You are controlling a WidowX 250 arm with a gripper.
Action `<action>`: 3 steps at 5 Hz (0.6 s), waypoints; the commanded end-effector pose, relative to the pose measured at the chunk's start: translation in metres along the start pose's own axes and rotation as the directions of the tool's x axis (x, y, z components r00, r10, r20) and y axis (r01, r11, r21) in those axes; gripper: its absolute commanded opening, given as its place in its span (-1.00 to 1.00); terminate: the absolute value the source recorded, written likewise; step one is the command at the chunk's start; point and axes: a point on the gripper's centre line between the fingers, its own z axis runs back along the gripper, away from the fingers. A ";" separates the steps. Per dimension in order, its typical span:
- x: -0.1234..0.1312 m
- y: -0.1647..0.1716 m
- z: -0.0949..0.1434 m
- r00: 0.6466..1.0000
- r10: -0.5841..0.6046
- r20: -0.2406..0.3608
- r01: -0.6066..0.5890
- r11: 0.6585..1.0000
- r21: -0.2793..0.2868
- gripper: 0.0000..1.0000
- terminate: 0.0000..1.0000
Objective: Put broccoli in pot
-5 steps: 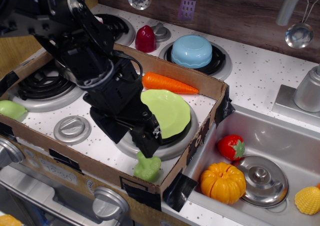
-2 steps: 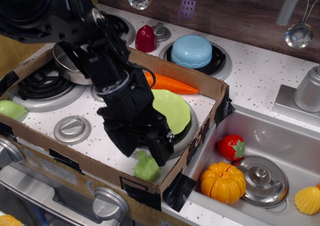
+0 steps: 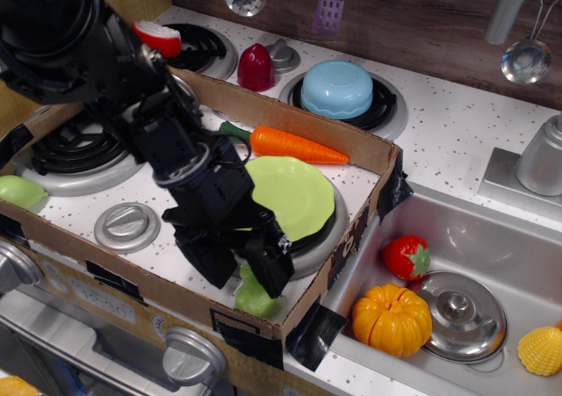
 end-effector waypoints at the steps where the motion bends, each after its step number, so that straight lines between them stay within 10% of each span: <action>1: -0.003 0.002 -0.013 0.998 0.031 0.059 -0.030 1.000 -0.009 -1.00 -1.00; 3: -0.002 -0.008 0.008 0.997 0.059 0.046 -0.061 0.997 0.044 -1.00 -1.00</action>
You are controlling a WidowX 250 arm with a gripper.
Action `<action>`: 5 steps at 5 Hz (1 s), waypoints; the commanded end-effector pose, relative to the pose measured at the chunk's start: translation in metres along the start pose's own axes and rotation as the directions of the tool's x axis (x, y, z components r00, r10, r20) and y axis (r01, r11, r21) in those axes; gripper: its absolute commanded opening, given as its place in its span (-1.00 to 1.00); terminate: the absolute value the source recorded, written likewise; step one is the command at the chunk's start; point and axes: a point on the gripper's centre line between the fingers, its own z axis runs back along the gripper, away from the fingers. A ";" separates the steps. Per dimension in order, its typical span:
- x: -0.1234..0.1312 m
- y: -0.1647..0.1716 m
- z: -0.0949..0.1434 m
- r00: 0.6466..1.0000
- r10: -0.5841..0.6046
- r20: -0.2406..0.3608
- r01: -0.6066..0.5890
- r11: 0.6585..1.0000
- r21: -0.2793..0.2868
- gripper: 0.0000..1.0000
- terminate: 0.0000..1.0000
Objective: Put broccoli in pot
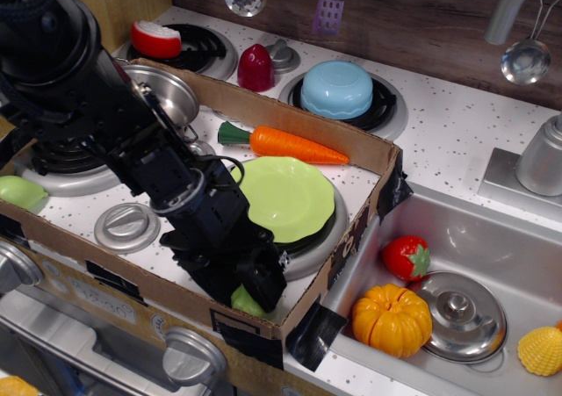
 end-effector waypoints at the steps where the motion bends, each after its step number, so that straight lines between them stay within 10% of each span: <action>1: 0.011 -0.018 0.047 1.000 0.004 0.020 -0.006 0.997 0.076 -1.00 -1.00; 5: 0.096 0.030 0.126 0.981 -0.177 0.080 0.133 0.913 0.387 -1.00 -1.00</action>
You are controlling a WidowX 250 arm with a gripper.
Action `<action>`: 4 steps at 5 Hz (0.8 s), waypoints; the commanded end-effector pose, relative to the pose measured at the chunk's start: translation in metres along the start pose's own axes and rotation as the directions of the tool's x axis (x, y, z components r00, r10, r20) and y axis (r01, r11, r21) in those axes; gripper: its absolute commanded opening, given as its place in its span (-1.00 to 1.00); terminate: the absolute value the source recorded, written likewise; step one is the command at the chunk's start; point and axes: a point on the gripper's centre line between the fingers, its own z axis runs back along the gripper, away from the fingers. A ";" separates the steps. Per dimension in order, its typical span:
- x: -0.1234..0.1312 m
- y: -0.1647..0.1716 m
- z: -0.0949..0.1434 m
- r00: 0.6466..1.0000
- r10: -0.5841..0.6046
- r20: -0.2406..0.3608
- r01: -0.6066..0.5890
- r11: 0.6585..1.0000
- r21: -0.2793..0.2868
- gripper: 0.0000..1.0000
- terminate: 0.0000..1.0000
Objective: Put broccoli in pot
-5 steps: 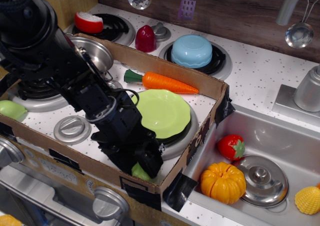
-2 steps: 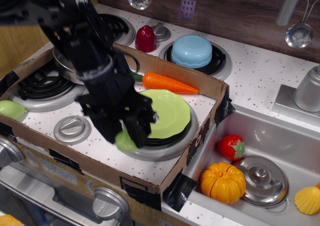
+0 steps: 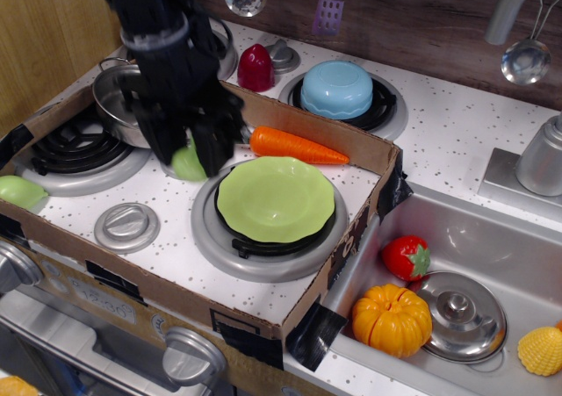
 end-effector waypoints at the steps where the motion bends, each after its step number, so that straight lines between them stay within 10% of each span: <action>1: 0.059 0.030 0.041 0.993 -0.091 0.077 0.083 0.991 0.103 -1.00 -1.00; 4: 0.072 0.060 0.017 0.977 -0.113 0.181 0.071 0.972 0.226 -1.00 -1.00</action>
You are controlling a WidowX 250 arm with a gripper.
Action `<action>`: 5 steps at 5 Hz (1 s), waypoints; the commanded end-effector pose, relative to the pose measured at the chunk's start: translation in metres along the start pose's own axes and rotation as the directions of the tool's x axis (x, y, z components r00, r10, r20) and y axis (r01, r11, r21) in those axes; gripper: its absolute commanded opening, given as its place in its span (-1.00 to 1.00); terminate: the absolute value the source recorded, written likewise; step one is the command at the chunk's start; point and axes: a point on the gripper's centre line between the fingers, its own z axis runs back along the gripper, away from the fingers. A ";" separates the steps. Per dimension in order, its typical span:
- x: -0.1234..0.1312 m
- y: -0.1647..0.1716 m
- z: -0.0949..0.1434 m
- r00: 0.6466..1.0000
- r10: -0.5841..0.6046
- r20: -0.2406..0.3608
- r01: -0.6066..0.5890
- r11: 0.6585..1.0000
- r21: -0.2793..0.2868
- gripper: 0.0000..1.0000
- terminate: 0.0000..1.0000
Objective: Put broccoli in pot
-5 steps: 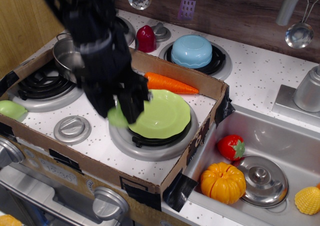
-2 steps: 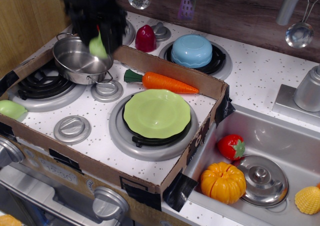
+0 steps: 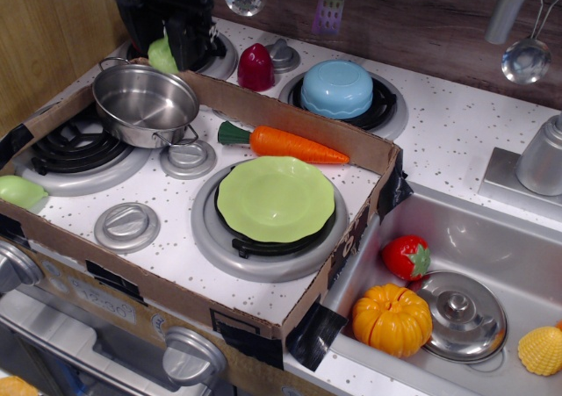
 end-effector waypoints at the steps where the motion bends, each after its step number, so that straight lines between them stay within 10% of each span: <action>1: 0.006 0.006 -0.018 0.998 0.007 0.063 -0.011 0.998 0.056 -1.00 -1.00; 2: 0.010 0.015 -0.035 0.996 -0.008 0.087 0.003 0.998 0.059 -1.00 -1.00; 3: 0.015 0.020 -0.035 0.994 -0.046 0.097 0.040 0.998 0.056 1.00 -1.00; 5: 0.017 0.014 -0.022 0.997 -0.070 0.031 0.068 0.995 0.079 1.00 -1.00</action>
